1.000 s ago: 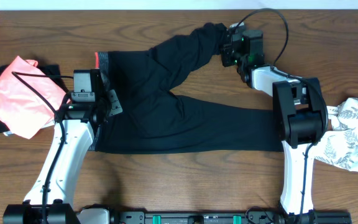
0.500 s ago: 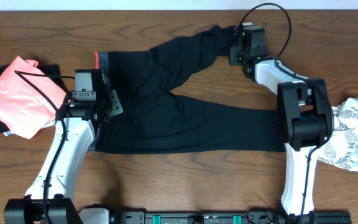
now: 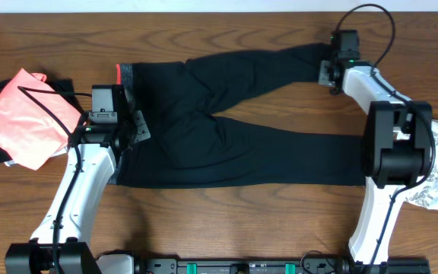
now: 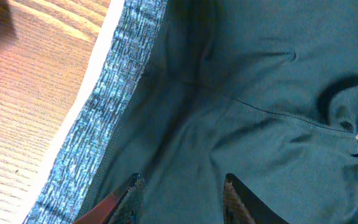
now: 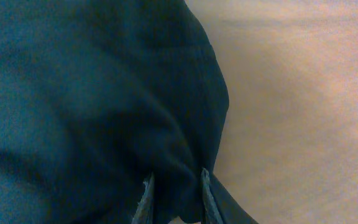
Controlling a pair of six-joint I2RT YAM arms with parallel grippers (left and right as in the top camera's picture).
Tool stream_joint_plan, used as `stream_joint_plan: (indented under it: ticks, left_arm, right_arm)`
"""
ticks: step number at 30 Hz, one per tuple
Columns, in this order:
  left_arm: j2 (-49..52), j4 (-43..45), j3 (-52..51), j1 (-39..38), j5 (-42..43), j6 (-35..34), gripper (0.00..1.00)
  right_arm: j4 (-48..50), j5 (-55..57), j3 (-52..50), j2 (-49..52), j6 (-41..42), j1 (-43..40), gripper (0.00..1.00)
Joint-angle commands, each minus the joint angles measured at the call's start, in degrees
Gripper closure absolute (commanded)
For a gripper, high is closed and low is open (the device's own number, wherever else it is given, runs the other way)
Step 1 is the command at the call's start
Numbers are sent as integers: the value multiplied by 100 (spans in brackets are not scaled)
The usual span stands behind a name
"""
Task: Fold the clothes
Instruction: 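Pull the upper leg hem right with the right gripper to straighten it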
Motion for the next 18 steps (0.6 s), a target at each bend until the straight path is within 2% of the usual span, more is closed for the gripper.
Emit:
stream_joint_plan:
  ticks: [1, 14, 17, 18]
  left_arm:
    - [42, 2, 35, -13, -7, 57, 58]
    - [42, -17, 35, -13, -7, 57, 58]
    - [42, -17, 28, -13, -7, 57, 58]
    - [42, -17, 28, -13, -7, 57, 58]
  right_arm:
    - [-487, 614, -428, 372, 295, -293, 77]
    - [-798, 1202, -428, -802, 308, -623, 71]
    - [-826, 1200, -428, -1016, 308, -623, 66]
    - [-828, 1202, -428, -1069, 306, -623, 60]
